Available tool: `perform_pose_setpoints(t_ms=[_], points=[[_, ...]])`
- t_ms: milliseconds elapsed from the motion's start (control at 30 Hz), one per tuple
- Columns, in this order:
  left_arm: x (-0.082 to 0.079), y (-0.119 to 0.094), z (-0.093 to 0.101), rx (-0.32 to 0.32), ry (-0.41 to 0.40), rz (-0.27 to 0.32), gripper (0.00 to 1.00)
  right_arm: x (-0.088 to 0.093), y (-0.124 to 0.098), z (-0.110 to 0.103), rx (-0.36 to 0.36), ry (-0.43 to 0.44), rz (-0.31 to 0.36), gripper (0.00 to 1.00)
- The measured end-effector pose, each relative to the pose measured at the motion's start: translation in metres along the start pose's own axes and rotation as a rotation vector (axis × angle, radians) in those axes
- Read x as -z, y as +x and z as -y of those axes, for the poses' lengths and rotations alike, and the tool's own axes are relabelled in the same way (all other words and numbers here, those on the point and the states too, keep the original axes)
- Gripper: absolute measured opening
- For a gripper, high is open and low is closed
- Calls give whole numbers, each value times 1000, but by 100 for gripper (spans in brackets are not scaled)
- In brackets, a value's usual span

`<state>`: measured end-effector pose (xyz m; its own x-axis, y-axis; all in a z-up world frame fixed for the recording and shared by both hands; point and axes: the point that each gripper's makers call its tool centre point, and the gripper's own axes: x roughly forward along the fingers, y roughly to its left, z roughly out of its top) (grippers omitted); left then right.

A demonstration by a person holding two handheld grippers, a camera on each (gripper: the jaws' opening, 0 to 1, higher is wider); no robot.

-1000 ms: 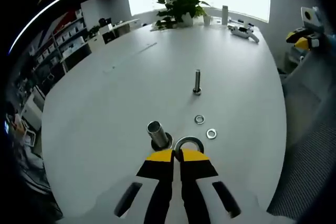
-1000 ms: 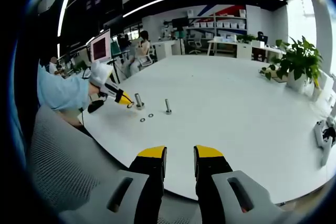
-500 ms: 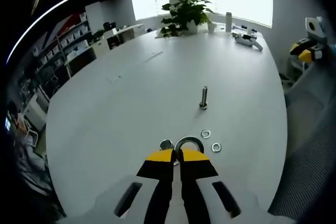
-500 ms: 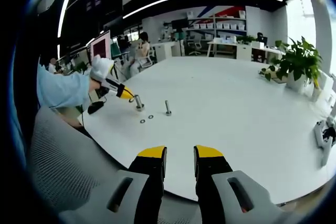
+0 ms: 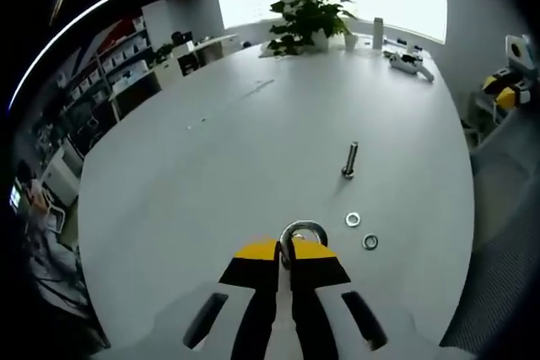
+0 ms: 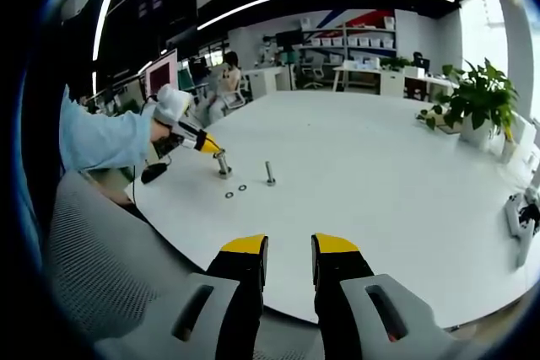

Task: Place the washer onto the threaded stud by aligning its center hole with the stud, sliding it down to the base, and recovering from edge contact or off-axis alignment until the washer reaches the visible bottom stop.

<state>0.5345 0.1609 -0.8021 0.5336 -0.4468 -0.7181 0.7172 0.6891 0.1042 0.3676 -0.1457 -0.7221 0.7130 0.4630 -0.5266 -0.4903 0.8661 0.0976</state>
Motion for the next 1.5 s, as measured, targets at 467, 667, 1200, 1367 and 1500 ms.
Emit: perform_pose_setpoints(t_ms=[467,667,1200,1367,1500], points=[[11,-1,-2,12,15,-44,0,1,0,3,4,4,1,23],[8,-2,-2,4,19,-29,0,-2,1,-2,3,2,-2,23],[-19,1,22,34,69,52,0,-1,0,0,4,5,2,23],[-17,7,34,68,93,40,0,-2,1,-1,3,5,2,23],[-10,12,49,106,120,3,0,-2,1,-1,3,4,2,23]])
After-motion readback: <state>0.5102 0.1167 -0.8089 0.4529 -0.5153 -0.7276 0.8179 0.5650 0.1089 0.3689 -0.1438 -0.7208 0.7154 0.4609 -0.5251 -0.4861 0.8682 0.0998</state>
